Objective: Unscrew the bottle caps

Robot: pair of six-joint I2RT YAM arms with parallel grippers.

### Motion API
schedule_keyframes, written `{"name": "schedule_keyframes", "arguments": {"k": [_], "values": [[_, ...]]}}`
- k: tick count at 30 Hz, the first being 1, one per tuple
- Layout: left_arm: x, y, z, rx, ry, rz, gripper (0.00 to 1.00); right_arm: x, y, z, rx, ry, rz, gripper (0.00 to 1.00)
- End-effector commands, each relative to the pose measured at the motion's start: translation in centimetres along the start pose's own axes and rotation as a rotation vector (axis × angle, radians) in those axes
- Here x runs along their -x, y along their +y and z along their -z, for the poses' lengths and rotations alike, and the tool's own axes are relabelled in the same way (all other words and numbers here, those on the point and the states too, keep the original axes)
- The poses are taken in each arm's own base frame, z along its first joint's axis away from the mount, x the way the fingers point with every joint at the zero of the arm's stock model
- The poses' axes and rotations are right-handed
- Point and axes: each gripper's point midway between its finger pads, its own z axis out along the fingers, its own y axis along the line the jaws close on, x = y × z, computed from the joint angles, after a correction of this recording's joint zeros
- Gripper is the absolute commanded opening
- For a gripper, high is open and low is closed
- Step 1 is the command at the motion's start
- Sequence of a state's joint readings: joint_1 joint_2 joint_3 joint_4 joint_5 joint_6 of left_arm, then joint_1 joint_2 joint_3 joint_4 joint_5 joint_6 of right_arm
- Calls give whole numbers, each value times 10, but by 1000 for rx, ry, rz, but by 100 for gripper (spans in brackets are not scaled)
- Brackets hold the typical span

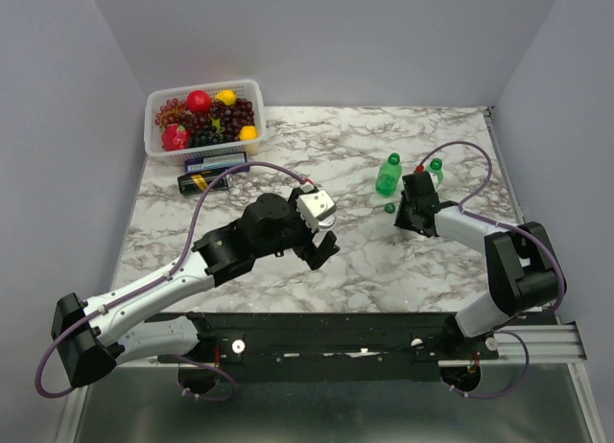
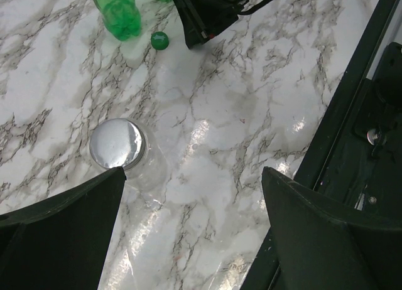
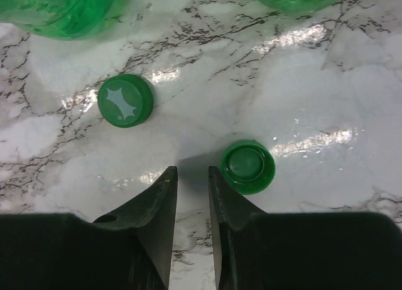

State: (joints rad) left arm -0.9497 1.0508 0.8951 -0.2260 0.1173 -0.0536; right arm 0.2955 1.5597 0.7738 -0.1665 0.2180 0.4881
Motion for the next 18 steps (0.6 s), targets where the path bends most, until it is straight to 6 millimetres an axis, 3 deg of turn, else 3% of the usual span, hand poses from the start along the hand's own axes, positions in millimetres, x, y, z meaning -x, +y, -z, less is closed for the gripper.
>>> {"name": "schedule_keyframes", "arguments": {"k": [1, 18], "values": [[13, -6, 7, -24, -34, 2, 99, 13, -12, 2, -99, -28, -10, 34], [19, -8, 13, -27, -58, -1, 99, 12, -26, 2, -181, -4, -35, 38]]}}
